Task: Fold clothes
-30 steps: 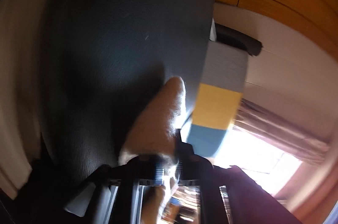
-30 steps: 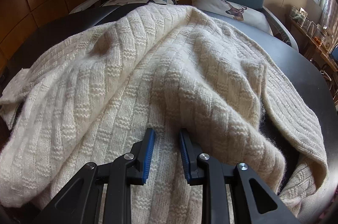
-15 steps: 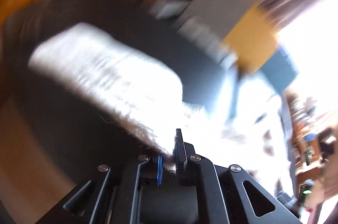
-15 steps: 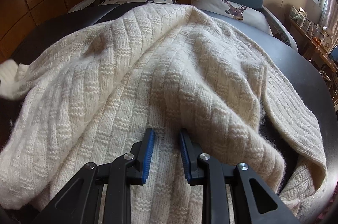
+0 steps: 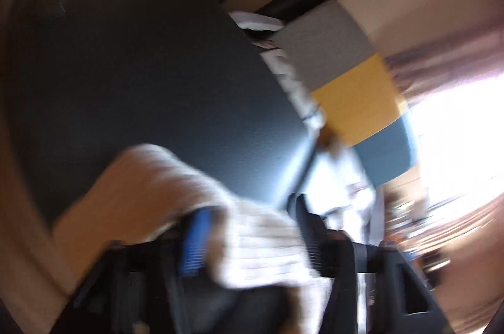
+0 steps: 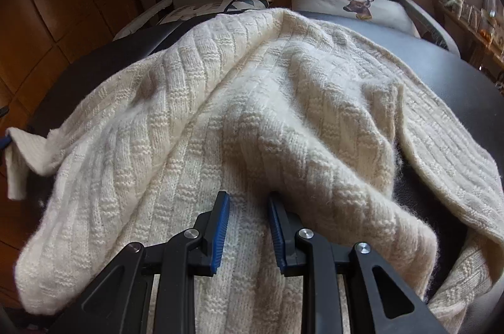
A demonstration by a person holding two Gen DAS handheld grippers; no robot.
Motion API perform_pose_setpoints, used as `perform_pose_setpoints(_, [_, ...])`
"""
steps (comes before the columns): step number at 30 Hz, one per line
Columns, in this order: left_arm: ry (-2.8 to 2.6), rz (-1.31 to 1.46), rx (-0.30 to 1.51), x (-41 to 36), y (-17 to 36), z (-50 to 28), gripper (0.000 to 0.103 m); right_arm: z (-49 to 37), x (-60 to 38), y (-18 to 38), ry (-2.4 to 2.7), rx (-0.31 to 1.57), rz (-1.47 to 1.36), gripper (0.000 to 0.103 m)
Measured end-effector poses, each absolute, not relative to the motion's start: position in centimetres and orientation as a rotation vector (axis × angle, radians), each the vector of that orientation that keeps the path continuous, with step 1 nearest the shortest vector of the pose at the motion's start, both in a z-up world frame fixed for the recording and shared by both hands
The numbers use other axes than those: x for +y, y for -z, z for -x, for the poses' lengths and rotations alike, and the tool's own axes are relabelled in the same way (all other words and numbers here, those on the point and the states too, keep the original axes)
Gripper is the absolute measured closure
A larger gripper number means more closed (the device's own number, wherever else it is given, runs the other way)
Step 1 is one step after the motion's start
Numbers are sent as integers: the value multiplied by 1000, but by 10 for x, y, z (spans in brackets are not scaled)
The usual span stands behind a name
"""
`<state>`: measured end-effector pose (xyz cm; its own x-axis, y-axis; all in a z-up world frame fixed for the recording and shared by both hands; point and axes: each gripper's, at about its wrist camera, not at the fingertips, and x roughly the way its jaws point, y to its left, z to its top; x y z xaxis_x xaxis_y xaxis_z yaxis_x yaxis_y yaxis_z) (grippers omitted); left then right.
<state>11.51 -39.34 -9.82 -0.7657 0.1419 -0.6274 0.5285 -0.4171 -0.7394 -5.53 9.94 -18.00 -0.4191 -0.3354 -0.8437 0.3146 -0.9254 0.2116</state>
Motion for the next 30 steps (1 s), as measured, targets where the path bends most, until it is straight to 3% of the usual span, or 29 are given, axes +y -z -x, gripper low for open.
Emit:
perform_pose_setpoints(3, [2093, -1019, 1532, -416, 113, -119, 36, 59, 107, 183, 2331, -82, -1405, 78])
perform_pose_setpoints(11, [1931, -1120, 1345, -439, 135, -195, 36, 53, 98, 186, 2379, -5, -1321, 78])
perform_pose_setpoints(15, [1892, -1115, 1131, -452, 122, -216, 37, 53, 97, 185, 2387, 1, -1341, 78])
perform_pose_setpoints(26, [2616, -1173, 869, -355, 52, -76, 36, 81, 114, 147, 2334, -107, -1311, 78])
perform_pose_setpoints(30, [2856, -1355, 675, -273, 55, 11, 35, 120, 121, 122, 2399, -56, -1263, 78])
